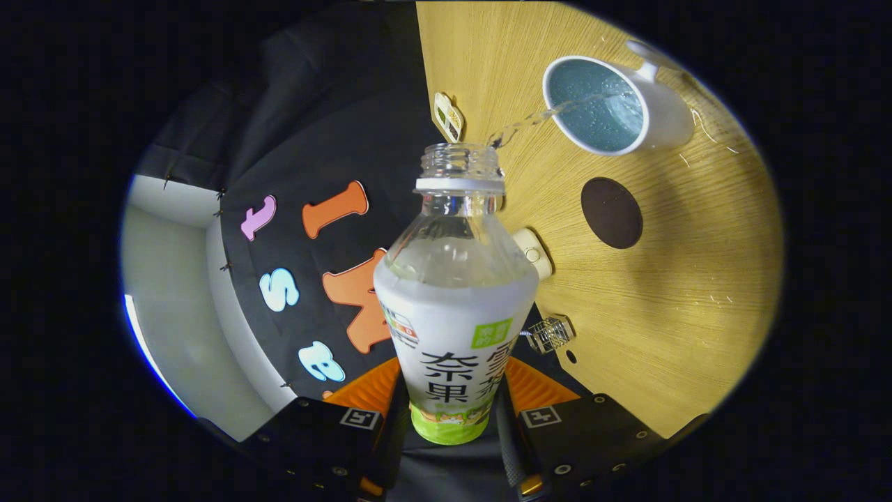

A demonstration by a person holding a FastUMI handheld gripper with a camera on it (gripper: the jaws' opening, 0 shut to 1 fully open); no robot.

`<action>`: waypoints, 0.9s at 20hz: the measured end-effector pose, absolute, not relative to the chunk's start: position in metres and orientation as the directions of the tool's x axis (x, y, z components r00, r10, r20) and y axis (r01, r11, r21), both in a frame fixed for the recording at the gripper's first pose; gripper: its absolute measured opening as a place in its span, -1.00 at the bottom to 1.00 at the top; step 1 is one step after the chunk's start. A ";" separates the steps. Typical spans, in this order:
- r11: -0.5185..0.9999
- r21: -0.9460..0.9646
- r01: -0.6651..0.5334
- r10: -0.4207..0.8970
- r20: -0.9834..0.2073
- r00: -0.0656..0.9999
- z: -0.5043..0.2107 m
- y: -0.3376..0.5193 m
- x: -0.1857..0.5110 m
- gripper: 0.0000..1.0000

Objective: Take the bottle from table, then pour the juice into the cup, finally place the bottle on the coaster

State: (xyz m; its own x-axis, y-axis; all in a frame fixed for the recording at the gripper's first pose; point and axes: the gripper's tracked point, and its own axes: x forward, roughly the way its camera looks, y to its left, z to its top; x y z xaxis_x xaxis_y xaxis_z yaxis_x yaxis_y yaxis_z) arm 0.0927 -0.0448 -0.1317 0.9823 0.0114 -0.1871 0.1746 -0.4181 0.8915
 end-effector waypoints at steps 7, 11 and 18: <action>-0.457 0.875 0.159 -0.010 -0.184 0.983 -0.130 -0.051 0.092 0.18; -0.467 0.870 0.157 -0.010 -0.182 0.983 -0.126 -0.052 0.093 0.18; -0.513 0.849 0.131 -0.040 -0.176 0.984 -0.120 -0.065 0.092 0.18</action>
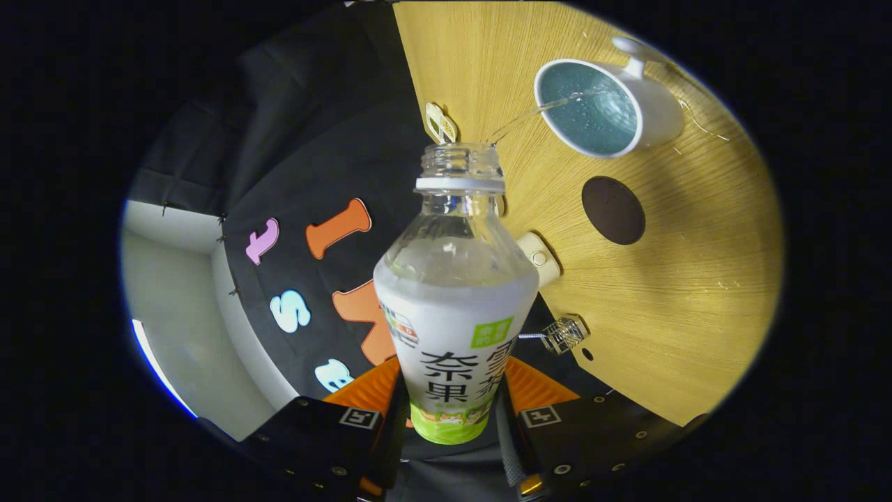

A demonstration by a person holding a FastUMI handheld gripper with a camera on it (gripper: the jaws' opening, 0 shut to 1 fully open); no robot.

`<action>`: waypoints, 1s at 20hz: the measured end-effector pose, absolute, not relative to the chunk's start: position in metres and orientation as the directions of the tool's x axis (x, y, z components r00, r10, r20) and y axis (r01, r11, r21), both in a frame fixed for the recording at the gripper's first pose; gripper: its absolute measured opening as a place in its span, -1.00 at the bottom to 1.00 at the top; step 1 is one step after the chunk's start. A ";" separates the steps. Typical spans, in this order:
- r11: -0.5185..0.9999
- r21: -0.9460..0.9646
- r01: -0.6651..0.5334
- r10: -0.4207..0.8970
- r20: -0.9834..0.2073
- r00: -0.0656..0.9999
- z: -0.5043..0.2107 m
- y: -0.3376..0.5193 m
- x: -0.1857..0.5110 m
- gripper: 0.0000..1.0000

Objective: Take the bottle from table, then pour the juice into the cup, finally place the bottle on the coaster

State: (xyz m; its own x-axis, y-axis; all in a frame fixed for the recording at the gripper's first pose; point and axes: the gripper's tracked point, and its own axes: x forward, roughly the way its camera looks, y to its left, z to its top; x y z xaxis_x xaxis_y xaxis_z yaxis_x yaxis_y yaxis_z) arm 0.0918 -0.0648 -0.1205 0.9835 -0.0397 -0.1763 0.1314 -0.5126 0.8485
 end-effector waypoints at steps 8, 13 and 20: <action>-0.547 0.827 0.128 -0.037 -0.176 0.984 -0.117 -0.068 0.094 0.17; -0.562 0.816 0.135 -0.037 -0.188 0.981 -0.116 -0.070 0.093 0.17; -0.582 0.803 0.127 -0.028 -0.176 0.984 -0.114 -0.068 0.093 0.18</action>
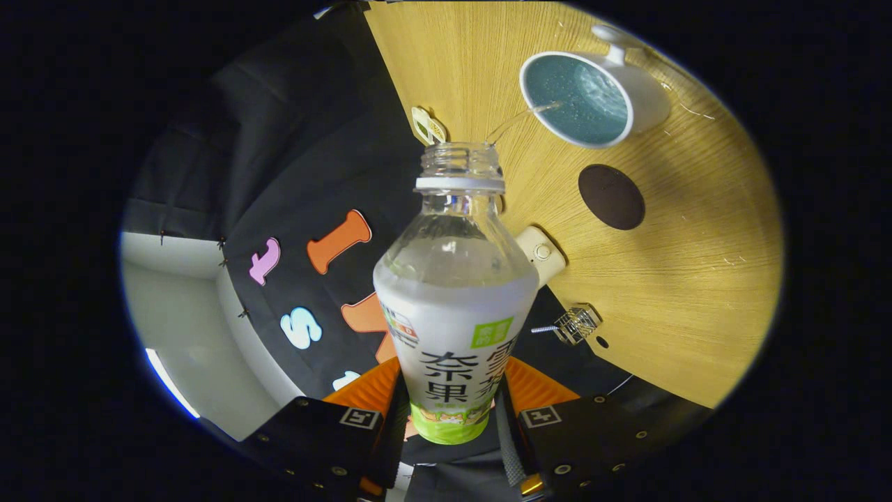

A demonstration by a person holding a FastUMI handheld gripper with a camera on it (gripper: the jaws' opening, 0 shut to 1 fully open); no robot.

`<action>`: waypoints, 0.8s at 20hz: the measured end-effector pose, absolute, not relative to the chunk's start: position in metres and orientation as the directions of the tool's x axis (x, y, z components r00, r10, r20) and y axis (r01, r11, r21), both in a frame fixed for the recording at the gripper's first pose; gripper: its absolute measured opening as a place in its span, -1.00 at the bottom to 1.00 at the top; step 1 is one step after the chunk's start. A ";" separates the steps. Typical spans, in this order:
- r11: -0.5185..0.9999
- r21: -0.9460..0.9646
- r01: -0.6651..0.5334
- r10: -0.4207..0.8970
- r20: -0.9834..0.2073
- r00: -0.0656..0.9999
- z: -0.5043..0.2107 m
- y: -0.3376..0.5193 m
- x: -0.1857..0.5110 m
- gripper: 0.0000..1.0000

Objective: Take the bottle from table, then pour the juice into the cup, finally place the bottle on the coaster

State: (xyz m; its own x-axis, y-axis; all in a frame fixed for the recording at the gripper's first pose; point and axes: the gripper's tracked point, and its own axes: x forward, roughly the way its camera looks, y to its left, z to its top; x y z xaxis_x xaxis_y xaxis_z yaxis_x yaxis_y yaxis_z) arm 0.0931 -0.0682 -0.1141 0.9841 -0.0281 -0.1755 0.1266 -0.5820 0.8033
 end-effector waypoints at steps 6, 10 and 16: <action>-0.514 0.843 0.162 -0.018 -0.199 0.980 -0.123 -0.062 0.088 0.17; -0.313 0.905 0.288 0.001 -0.303 0.953 -0.151 -0.049 0.079 0.17; 0.035 0.937 0.349 0.000 -0.349 0.937 -0.158 -0.049 0.075 0.17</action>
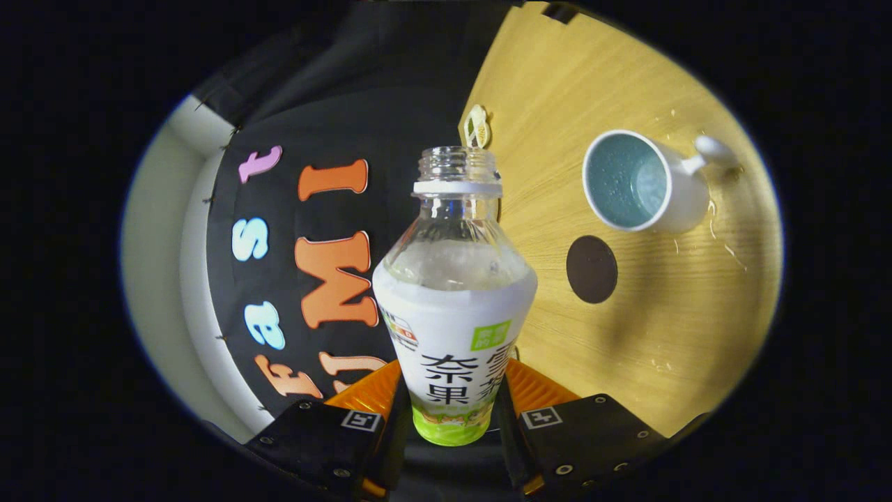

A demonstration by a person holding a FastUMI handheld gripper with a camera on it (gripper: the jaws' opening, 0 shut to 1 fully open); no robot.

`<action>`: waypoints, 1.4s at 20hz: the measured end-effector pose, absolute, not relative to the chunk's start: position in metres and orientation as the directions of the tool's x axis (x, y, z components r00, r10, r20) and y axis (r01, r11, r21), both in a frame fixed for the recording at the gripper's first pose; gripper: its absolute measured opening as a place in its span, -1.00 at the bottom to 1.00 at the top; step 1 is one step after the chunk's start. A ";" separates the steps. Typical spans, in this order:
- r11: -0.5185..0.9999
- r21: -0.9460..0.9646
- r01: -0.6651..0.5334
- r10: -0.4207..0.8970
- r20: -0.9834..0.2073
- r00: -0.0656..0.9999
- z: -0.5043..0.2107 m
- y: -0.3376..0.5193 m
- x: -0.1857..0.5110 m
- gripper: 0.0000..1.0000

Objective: Take the bottle from table, then pour the juice into the cup, finally place the bottle on the coaster

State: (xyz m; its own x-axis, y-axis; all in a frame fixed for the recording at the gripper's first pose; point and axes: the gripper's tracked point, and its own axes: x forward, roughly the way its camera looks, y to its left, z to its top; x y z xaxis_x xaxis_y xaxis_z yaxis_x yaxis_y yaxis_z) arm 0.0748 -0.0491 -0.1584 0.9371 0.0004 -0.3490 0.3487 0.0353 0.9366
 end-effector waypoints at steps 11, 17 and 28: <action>0.777 0.464 0.425 -0.213 -0.441 0.872 -0.161 -0.096 0.081 0.17; 0.925 -0.085 0.370 -0.376 -0.342 0.861 -0.143 -0.115 0.098 0.17; 0.930 -0.127 0.345 -0.367 -0.376 0.851 -0.205 -0.103 0.154 0.18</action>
